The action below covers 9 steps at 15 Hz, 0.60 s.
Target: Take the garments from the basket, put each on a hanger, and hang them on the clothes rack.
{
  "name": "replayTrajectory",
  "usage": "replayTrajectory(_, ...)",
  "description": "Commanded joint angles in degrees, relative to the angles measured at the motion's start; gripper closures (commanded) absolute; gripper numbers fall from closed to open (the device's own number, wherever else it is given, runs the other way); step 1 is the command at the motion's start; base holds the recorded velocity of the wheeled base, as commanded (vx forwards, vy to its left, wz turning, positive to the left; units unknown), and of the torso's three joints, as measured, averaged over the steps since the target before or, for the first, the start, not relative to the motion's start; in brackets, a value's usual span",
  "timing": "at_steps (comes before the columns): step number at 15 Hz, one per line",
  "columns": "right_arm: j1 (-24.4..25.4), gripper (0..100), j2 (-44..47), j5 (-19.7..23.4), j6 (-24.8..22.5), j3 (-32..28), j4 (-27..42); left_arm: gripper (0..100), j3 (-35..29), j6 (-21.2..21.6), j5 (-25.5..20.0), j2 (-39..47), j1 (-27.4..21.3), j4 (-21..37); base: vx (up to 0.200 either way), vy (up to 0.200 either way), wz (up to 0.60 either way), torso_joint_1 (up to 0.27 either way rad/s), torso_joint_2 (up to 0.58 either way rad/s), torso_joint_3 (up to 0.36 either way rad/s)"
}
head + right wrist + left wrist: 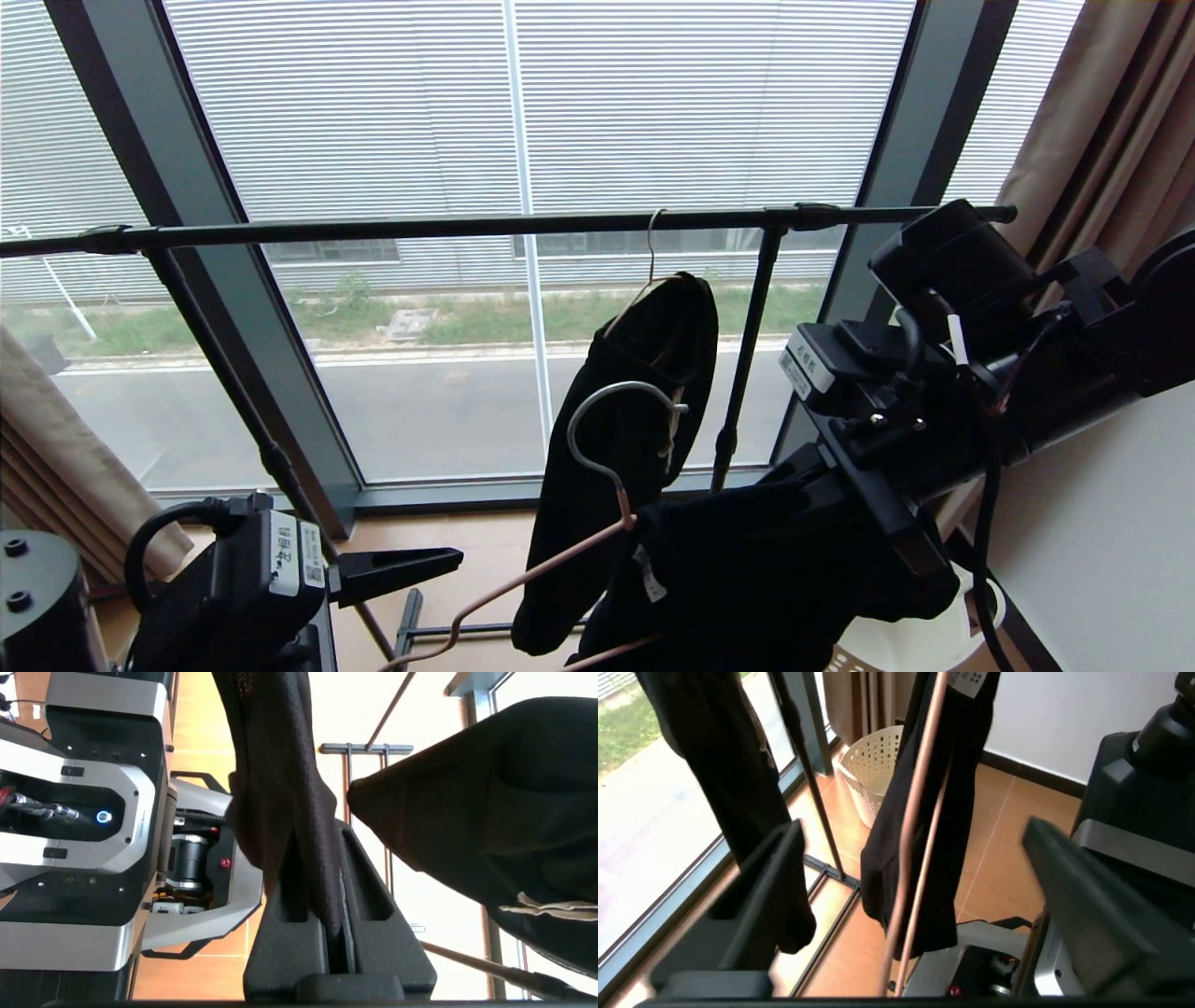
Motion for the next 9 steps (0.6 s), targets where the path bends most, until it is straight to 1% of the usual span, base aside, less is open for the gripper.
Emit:
replayTrajectory(1,0.03,100,-0.08,0.00,0.04,-0.11,-0.04,0,0.25,-0.14,-0.05,-1.80,1.53,0.02,0.000,0.000,0.00,0.000,0.00,0.000)
replayTrajectory(3,-0.50,100,-0.34,0.09,0.12,-0.37,-0.04,0,0.60,-3.04,-0.05,-6.37,4.51,0.11,0.000,0.000,0.00,0.000,0.00,0.000)
replayTrajectory(4,-1.11,100,-0.61,0.09,0.21,-0.54,-0.04,0,1.13,-5.32,-0.14,-8.04,5.92,0.11,0.000,0.000,0.00,0.000,0.00,0.000)
replayTrajectory(5,-1.20,100,-0.78,0.09,0.21,-0.63,-0.04,0,1.22,-5.85,-0.14,-8.39,6.18,0.11,0.000,0.000,0.00,0.000,0.00,0.000)
replayTrajectory(6,-2.52,100,-1.22,-0.26,1.00,-2.04,-0.04,0,2.19,-10.86,-0.14,-10.94,8.56,0.11,0.000,0.000,0.00,0.000,0.00,0.000)
replayTrajectory(7,-2.96,100,-1.31,-0.35,1.36,-2.39,-0.04,0,2.36,-12.18,-0.14,-11.38,9.00,0.20,0.000,0.000,0.00,0.000,0.00,0.000)
replayTrajectory(8,-4.72,100,-1.57,-0.79,3.03,-3.80,-0.04,0,2.89,-18.07,-0.14,-13.05,9.87,0.46,0.000,0.000,0.00,0.000,0.00,0.000)
replayTrajectory(9,-5.60,100,-2.19,-4.22,5.13,-4.76,-0.04,0,3.15,-24.04,0.04,-12.96,10.49,1.60,0.000,0.000,0.00,0.000,0.00,0.000)
